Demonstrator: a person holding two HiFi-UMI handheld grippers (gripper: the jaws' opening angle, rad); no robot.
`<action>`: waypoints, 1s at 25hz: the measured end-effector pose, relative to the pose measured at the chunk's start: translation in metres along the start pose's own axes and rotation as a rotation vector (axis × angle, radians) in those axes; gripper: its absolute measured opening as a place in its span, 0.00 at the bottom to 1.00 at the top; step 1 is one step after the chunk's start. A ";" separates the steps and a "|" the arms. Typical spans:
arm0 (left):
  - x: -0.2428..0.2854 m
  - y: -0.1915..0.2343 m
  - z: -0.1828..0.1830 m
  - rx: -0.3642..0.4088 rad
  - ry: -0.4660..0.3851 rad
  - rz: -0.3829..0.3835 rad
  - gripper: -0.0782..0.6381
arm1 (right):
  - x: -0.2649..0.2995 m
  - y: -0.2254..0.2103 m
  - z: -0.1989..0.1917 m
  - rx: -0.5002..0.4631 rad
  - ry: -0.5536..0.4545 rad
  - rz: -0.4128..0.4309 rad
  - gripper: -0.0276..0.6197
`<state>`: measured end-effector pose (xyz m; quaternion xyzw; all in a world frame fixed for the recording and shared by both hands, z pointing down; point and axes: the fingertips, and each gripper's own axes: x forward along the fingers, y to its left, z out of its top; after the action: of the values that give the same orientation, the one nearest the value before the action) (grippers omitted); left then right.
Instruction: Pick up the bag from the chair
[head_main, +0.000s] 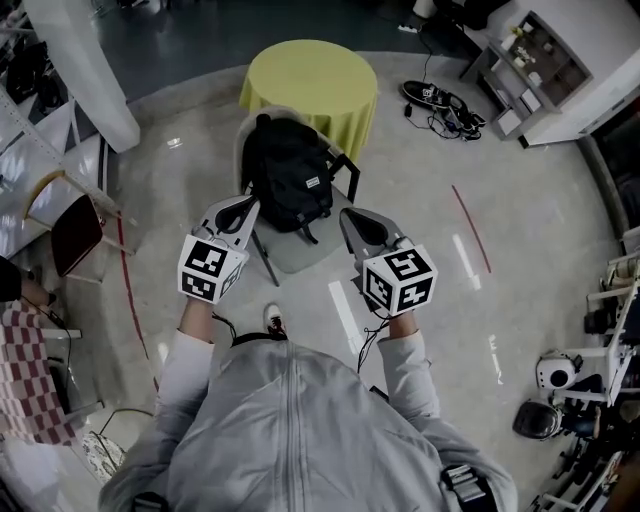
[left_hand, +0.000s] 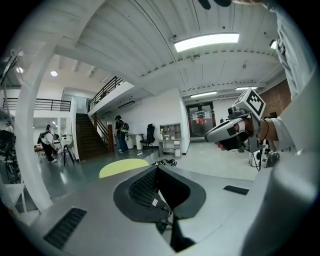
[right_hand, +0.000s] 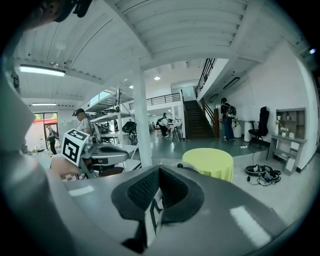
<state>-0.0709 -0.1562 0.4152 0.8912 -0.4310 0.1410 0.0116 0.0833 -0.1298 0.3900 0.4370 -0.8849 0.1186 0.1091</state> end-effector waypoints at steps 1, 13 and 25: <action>0.007 0.009 0.000 -0.004 0.004 -0.003 0.12 | 0.010 -0.004 0.003 0.004 0.006 0.004 0.05; 0.065 0.094 -0.047 -0.158 0.114 0.055 0.12 | 0.083 -0.057 0.006 0.071 0.049 -0.044 0.06; 0.151 0.150 -0.129 -0.252 0.291 0.047 0.19 | 0.196 -0.131 -0.039 0.109 0.216 0.073 0.27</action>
<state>-0.1292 -0.3475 0.5635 0.8426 -0.4597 0.2137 0.1819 0.0752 -0.3417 0.5005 0.3947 -0.8755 0.2167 0.1753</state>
